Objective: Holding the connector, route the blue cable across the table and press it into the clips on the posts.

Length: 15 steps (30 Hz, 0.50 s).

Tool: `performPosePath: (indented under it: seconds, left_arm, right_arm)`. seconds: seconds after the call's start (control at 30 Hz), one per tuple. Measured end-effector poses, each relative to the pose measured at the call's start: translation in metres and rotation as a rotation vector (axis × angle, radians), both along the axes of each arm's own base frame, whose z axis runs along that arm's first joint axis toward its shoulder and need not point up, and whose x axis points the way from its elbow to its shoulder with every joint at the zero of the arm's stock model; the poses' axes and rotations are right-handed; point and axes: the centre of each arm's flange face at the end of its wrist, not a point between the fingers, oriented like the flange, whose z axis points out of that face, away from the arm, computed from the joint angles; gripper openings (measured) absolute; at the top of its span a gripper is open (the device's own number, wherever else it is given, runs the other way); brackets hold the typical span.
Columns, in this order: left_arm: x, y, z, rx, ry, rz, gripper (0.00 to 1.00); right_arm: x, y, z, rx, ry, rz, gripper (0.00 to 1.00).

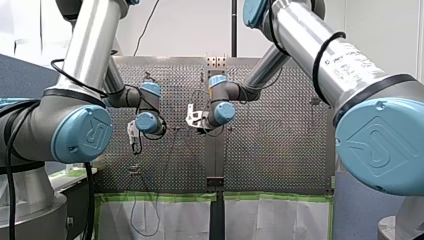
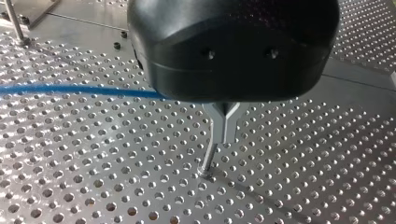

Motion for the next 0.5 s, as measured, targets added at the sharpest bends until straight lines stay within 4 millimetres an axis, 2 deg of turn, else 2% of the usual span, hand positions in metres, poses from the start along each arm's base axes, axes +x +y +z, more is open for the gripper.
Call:
performPosePath:
  seconds: [0.27, 0.5]
  left_arm:
    - [0.005, 0.000, -0.002, -0.020, -0.013, -0.008, 0.00]
    - [0.018, -0.004, -0.017, -0.070, -0.028, -0.047, 0.00]
  right_arm:
    - [-0.003, -0.007, -0.006, 0.005, -0.001, 0.001, 0.00]
    - [-0.006, -0.012, -0.007, 0.003, -0.006, -0.001, 0.00]
